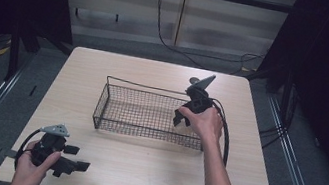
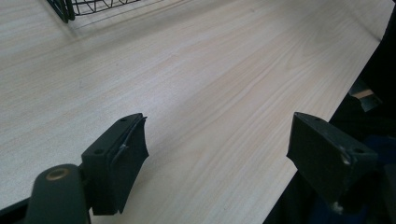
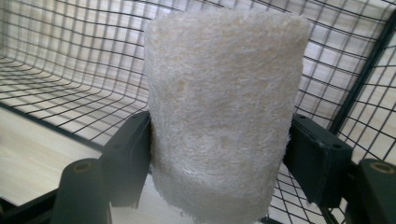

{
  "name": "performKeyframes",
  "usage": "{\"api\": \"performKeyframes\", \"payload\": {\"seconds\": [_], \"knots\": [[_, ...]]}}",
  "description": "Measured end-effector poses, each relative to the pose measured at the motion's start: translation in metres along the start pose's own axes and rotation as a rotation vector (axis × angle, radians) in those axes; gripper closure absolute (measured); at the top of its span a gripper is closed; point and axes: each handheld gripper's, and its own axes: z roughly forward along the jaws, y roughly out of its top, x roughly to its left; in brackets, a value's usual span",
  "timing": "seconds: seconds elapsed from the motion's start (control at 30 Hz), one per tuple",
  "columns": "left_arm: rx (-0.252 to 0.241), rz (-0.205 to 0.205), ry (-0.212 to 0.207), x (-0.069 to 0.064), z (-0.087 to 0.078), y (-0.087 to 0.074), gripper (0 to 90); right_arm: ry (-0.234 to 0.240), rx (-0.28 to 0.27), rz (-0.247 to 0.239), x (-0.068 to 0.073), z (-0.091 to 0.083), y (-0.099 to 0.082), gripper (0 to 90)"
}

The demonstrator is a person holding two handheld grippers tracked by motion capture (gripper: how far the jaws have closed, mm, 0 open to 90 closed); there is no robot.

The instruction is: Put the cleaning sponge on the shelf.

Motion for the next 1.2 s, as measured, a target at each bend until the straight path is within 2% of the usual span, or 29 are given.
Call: {"api": "performKeyframes", "payload": {"seconds": [0.1, 0.23, 0.4, 0.53, 0.8, 0.87, 1.2], "knots": [[0.0, -0.001, 0.001, 0.0, 0.0, 0.0, 19.3, -0.017, -0.02, 0.02, -0.001, 0.003, 0.0, 28.4], [0.001, 0.0, -0.001, 0.0, 0.0, 0.0, 19.3, -0.025, 0.003, 0.033, 0.0, 0.009, 0.0, 28.4], [0.0, 0.0, -0.002, 0.0, 0.0, 0.0, 19.3, -0.05, 0.006, 0.056, 0.0, 0.015, 0.0, 28.4], [0.003, 0.001, 0.0, 0.0, 0.0, 0.0, 19.3, -0.05, 0.007, 0.08, -0.002, 0.021, 0.0, 28.4], [0.003, 0.002, -0.001, 0.0, 0.0, 0.0, 19.3, -0.082, 0.022, 0.085, -0.003, 0.026, 0.0, 28.3], [0.001, 0.002, -0.003, -0.001, 0.0, 0.0, 19.3, -0.078, 0.014, 0.092, -0.004, 0.028, 0.0, 28.3], [0.003, -0.001, 0.001, -0.001, 0.001, 0.0, 19.3, -0.092, 0.048, 0.1, -0.008, 0.041, -0.004, 28.3]]}}
